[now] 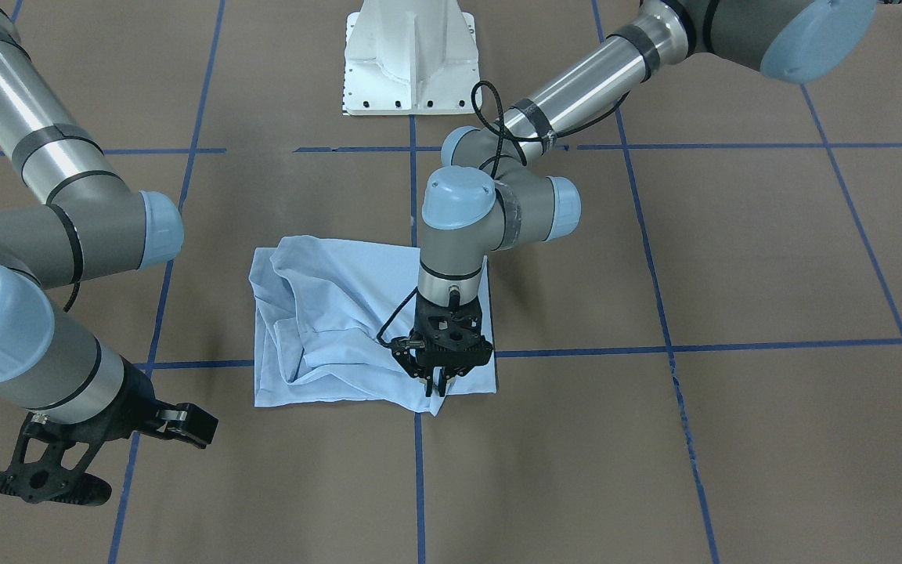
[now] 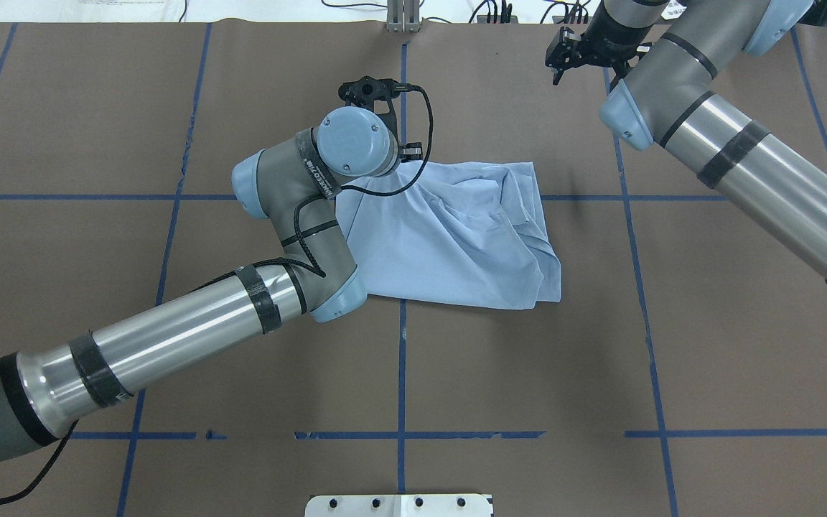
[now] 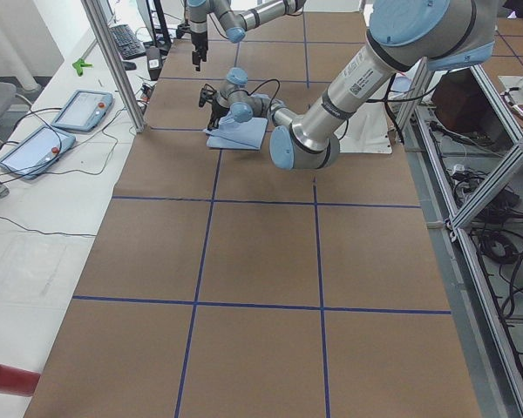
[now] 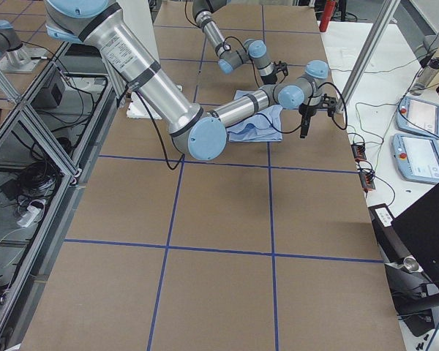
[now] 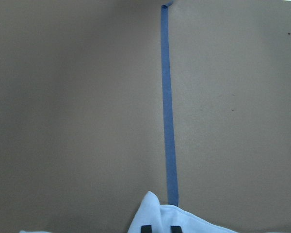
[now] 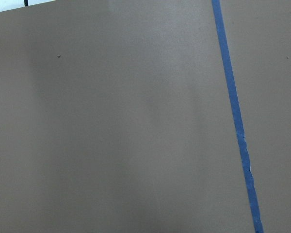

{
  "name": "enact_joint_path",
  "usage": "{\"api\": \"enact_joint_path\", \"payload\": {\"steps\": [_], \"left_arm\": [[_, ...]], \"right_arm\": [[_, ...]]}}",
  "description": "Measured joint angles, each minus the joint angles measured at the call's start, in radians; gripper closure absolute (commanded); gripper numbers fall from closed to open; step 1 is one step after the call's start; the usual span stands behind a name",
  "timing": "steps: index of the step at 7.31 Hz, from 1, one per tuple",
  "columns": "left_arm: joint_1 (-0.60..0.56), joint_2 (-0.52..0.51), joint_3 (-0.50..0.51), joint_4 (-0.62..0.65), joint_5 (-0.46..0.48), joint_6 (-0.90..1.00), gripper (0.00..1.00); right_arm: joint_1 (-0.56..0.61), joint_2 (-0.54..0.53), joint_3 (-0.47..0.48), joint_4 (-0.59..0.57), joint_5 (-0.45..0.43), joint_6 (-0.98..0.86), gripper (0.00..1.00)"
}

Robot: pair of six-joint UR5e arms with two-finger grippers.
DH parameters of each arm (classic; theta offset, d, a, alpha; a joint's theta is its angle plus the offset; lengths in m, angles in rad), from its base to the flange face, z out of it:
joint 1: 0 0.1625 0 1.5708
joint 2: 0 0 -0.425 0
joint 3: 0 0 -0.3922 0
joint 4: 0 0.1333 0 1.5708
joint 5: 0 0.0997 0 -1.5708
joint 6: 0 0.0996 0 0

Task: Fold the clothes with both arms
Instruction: 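Drag the folded light blue shirt with the left gripper toward the robot's left side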

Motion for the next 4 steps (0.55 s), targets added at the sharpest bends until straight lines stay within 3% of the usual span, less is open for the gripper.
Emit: {"api": "enact_joint_path", "payload": {"steps": [1,4], "left_arm": [[0.001,-0.001,0.002,0.0,0.001,0.0,1.0],[-0.003,-0.003,0.001,0.011,0.001,0.0,1.0]], "right_arm": [[0.0,-0.001,0.001,0.0,0.0,0.0,0.0],[0.001,-0.004,0.001,0.0,-0.001,-0.001,0.0]]}}
